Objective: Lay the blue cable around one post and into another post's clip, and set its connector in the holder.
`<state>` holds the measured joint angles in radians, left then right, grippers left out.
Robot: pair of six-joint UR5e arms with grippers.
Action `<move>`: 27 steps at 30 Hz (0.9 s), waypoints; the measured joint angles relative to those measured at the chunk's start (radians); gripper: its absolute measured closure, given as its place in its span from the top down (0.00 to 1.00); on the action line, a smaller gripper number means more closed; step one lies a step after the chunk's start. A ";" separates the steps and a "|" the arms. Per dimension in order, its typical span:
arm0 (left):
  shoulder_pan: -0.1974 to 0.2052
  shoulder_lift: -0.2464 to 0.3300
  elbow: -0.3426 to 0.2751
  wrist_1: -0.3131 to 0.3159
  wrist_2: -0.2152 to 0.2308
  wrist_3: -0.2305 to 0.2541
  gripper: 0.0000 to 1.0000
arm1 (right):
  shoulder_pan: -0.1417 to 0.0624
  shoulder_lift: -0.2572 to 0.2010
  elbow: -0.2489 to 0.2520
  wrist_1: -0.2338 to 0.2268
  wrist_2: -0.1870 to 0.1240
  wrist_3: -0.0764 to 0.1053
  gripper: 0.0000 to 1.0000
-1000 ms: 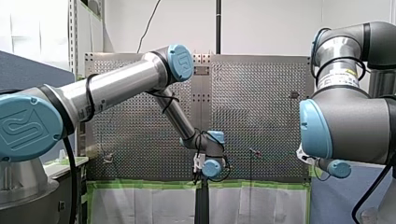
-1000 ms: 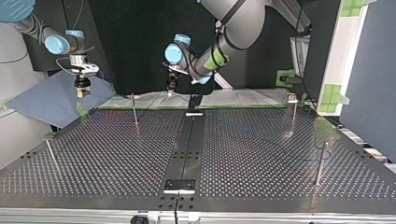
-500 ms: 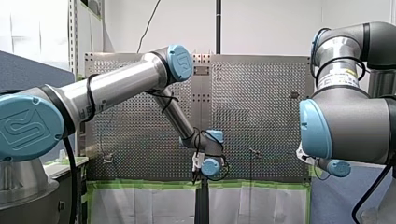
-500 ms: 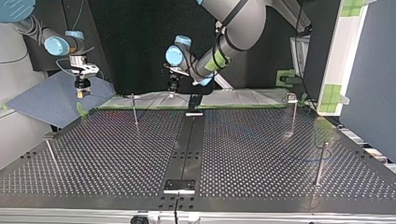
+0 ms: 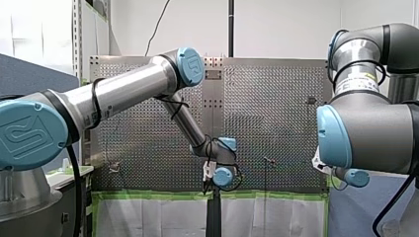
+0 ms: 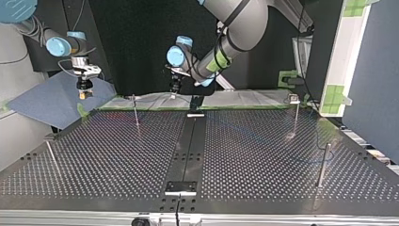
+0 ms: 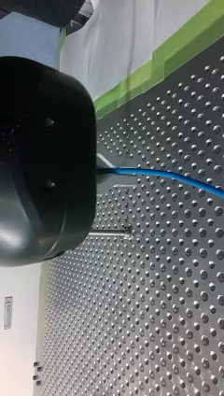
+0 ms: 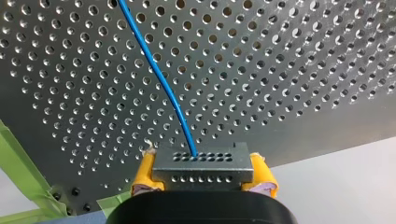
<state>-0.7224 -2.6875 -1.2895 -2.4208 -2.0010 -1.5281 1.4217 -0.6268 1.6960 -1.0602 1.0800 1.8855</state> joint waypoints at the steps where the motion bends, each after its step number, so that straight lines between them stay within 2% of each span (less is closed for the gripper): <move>1: -0.001 0.000 0.000 0.000 0.000 0.000 0.02 | 0.001 0.000 0.000 0.000 0.000 0.000 0.00; 27: -0.015 0.000 0.000 -0.015 -0.013 0.003 0.02 | 0.012 0.000 0.000 0.007 0.000 -0.001 0.00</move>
<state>-0.7373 -2.6879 -1.2899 -2.4355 -2.0140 -1.5253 1.4334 -0.6268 1.6959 -1.0527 1.0799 1.8841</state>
